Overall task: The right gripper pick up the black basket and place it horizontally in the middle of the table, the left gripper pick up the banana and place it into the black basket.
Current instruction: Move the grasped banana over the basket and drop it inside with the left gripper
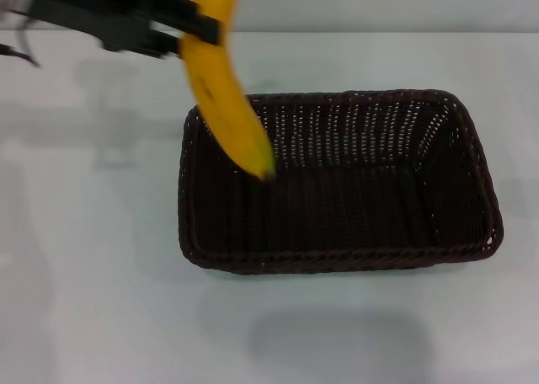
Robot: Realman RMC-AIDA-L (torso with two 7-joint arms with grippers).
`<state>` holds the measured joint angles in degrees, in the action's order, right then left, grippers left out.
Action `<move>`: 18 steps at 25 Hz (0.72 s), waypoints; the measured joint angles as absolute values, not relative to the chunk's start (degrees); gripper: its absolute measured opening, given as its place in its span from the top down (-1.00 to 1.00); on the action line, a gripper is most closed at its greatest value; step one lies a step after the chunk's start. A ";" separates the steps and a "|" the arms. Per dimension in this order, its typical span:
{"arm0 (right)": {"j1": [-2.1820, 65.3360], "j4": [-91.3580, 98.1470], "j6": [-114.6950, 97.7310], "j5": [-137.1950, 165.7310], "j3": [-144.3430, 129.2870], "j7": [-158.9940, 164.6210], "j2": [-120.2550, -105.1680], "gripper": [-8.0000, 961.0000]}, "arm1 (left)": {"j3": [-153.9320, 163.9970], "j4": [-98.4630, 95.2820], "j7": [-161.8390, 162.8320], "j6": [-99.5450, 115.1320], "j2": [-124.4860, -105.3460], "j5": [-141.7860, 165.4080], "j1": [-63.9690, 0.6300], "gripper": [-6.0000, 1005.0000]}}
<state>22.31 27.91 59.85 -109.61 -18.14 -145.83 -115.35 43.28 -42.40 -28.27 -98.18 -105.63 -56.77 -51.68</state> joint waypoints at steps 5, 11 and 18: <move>22.46 26.61 60.68 -109.97 -18.11 -145.81 -115.40 -0.81 | 50.38 -40.44 -34.53 -97.80 -109.21 -56.76 -56.63 -0.23; 21.63 24.69 62.35 -111.04 -17.84 -145.81 -115.37 -0.81 | 55.12 -40.69 -38.50 -96.19 -112.45 -56.85 -58.53 -0.30; 20.29 24.43 64.40 -111.08 -17.84 -143.92 -115.31 -0.81 | 54.87 -44.30 -44.05 -92.44 -112.69 -57.14 -56.28 -0.39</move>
